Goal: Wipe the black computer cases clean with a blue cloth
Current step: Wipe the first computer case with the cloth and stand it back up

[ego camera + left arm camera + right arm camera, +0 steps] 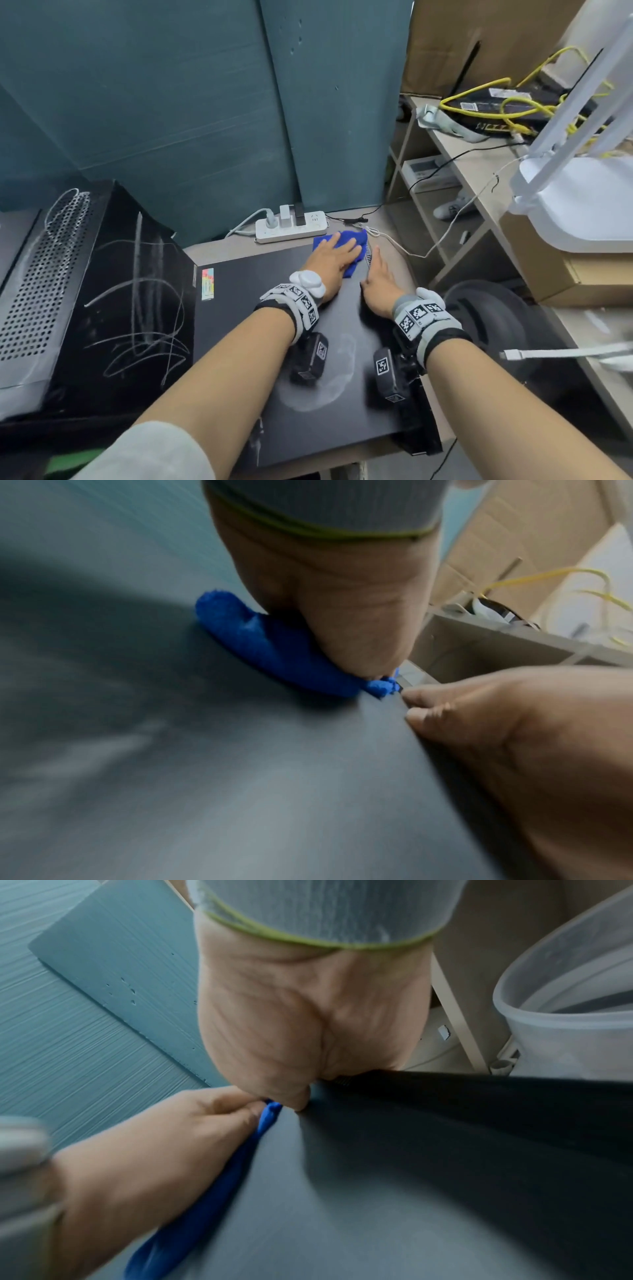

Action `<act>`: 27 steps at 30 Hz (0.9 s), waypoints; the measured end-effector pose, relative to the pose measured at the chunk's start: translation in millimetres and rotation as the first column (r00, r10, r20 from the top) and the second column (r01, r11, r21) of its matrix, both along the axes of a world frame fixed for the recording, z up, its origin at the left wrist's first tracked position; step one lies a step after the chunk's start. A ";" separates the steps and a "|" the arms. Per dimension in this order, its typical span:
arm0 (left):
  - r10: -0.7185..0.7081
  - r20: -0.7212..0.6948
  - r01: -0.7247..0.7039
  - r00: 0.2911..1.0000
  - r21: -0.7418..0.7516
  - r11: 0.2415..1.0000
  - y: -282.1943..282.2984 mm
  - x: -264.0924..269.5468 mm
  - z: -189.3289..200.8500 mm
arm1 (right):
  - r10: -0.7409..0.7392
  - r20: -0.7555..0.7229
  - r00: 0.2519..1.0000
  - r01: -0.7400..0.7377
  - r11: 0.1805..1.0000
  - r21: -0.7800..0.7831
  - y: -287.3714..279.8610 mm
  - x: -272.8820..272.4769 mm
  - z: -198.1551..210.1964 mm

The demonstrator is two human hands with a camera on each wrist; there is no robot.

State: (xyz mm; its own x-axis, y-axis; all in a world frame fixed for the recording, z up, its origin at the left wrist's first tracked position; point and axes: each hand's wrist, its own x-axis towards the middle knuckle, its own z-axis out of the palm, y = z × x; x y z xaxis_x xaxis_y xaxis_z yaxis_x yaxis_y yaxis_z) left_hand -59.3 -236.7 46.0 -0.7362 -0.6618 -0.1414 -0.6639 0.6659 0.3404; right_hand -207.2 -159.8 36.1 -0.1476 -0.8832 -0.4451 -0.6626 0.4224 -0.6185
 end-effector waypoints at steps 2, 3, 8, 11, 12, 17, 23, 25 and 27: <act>0.065 0.028 -0.064 0.998 -0.017 0.998 -8.3 -11.2 2.3 | -0.007 -0.009 1.000 0.007 1.000 -0.004 1.8 1.6 -0.7; 0.080 0.022 -0.079 0.997 -0.024 0.997 -9.4 -14.2 3.4 | -0.011 -0.015 1.000 0.011 1.000 0.002 2.5 2.1 -0.8; -0.070 -0.202 0.073 0.977 0.006 0.997 20.0 -2.4 3.0 | -0.015 -0.014 1.000 0.014 0.999 -0.030 5.4 2.1 -3.6; -0.137 -0.226 0.146 0.964 0.023 0.989 23.5 20.4 -9.5 | -0.006 -0.021 1.000 0.005 1.000 -0.007 8.4 3.1 -1.6; -0.093 -0.201 0.101 0.975 0.028 0.995 15.8 26.8 -10.8 | -0.003 -0.036 0.999 0.003 1.000 -0.003 8.6 3.3 -2.1; 0.207 -0.073 -0.213 0.975 -0.070 0.975 4.3 14.2 2.0 | -0.002 -0.062 0.998 0.002 1.000 0.004 13.9 3.7 -1.7; -0.041 -0.165 0.045 0.985 0.022 0.999 41.9 0.4 -16.8 | 0.018 -0.024 1.000 -0.018 1.000 0.011 13.7 3.0 0.4; -0.028 -0.186 0.034 0.982 0.027 0.999 43.1 20.0 -21.1 | 0.017 -0.078 0.997 -0.016 1.000 0.022 16.0 1.6 -0.2; 0.073 -0.206 -0.070 0.976 0.018 0.997 41.1 53.9 -21.8 | 0.029 -0.142 0.989 -0.023 0.999 0.045 15.4 3.6 3.3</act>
State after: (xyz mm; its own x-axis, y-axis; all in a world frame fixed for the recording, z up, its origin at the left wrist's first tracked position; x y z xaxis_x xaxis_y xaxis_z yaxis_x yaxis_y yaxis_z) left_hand -5.4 -195.6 24.2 -0.7012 -0.7130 0.0014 -0.6242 0.6148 0.4820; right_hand -203.6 -144.4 39.4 -0.1896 -0.8679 -0.4591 -0.7540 0.4282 -0.4980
